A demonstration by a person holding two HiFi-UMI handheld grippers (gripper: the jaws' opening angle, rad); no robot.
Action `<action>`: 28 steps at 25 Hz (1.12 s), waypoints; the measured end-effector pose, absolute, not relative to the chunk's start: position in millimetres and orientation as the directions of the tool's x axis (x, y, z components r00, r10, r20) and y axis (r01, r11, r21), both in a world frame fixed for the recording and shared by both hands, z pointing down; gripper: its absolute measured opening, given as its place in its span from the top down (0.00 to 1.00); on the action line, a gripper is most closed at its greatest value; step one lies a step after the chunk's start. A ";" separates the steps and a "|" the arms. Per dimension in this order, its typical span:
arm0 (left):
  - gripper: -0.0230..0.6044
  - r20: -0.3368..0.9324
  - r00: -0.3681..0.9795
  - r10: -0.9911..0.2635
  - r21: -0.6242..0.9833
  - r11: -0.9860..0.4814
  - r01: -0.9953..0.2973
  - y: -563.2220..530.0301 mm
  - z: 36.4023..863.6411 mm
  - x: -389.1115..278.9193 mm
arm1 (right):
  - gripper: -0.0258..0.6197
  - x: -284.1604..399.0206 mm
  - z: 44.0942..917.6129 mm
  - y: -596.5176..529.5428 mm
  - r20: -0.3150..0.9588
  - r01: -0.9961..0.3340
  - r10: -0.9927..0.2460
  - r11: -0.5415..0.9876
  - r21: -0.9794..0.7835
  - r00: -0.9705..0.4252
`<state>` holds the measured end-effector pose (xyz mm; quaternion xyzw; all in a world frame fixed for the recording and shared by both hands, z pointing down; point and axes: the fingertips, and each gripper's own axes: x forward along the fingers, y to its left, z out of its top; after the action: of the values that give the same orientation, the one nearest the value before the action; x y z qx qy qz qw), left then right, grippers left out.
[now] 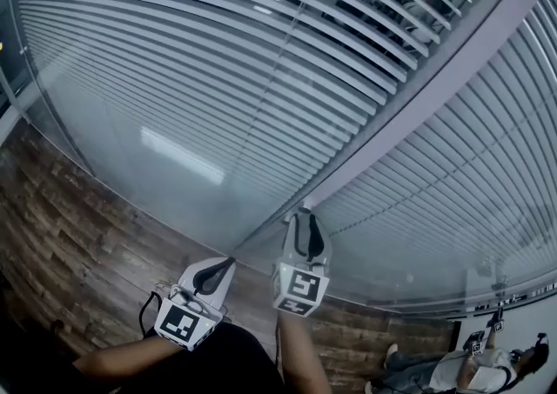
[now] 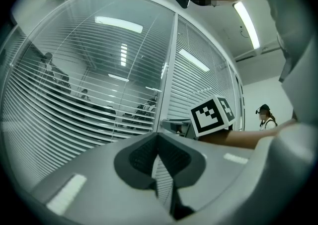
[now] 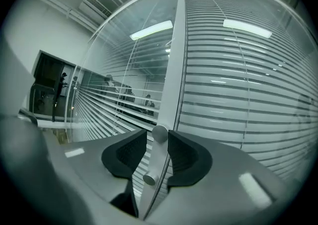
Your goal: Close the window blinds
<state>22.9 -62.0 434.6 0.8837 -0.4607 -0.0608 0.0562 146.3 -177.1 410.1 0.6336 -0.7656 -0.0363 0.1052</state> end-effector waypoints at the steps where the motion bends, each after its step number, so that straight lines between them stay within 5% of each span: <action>1: 0.97 -0.054 0.569 -0.821 0.155 -0.570 -0.807 -61.5 435.2 23.9 | 0.75 146.8 410.5 -177.1 0.114 -0.963 -0.978 0.194 0.189 -0.175; 15: 0.97 -0.034 0.588 -0.808 0.177 -0.584 -0.792 -45.1 440.5 12.0 | 0.74 141.8 406.6 -156.5 0.096 -0.955 -0.992 0.106 0.276 -0.083; 22: 0.97 -0.026 0.572 -0.820 0.168 -0.568 -0.806 -74.8 440.9 19.9 | 0.76 150.1 418.2 -197.3 0.126 -0.858 -0.990 0.124 0.498 -0.070; 28: 0.97 -0.026 0.559 -0.829 0.162 -0.555 -0.816 -73.2 441.4 7.8 | 0.76 144.0 416.0 -200.2 0.130 -0.900 -0.988 0.132 0.416 -0.085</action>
<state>7.8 -73.2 441.4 0.8804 -0.4671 -0.0497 0.0657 144.0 -200.2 416.0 0.6486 -0.7276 -0.1149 0.1914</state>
